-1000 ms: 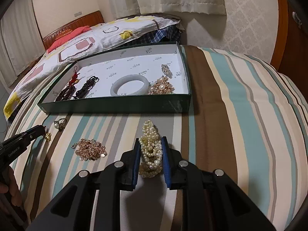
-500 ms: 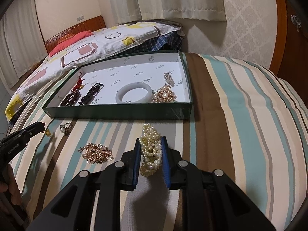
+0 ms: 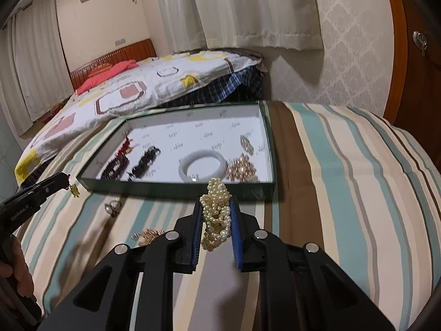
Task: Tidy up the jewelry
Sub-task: 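Carry the pearl strand and gold-charm tassel into the box and open both tools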
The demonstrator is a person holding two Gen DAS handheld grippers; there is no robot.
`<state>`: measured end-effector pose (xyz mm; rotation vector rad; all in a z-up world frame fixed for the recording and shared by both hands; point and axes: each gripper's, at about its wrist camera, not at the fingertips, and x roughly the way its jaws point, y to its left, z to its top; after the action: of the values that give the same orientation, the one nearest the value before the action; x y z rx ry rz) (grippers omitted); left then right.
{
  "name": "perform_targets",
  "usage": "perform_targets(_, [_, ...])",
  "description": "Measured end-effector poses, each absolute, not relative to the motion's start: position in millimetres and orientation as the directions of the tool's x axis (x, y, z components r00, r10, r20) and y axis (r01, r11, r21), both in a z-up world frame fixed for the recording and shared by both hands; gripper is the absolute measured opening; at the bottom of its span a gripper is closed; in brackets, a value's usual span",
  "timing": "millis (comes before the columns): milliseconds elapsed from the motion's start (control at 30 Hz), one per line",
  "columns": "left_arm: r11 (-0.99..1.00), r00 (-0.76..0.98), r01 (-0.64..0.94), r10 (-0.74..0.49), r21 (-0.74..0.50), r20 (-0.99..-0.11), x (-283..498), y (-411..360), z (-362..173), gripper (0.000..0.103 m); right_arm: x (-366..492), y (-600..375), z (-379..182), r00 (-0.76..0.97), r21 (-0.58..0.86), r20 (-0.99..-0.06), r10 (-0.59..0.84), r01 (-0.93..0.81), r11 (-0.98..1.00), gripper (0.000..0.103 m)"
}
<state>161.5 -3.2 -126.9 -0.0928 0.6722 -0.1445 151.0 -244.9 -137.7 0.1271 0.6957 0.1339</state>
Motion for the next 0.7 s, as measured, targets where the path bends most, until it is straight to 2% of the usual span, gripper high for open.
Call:
perform_targets(433, [0.981,0.844,0.139,-0.189,-0.135,-0.503,197,-18,-79,0.013,180,-243,-91,0.84,0.147,-0.513,0.178,-0.118,0.982,0.019])
perform_targets(700, [0.983,0.86,0.15,-0.182,-0.103,-0.477,238,-29,-72,0.013,218,-240,-77,0.872,0.122,-0.458,0.171,-0.129,0.984,0.019])
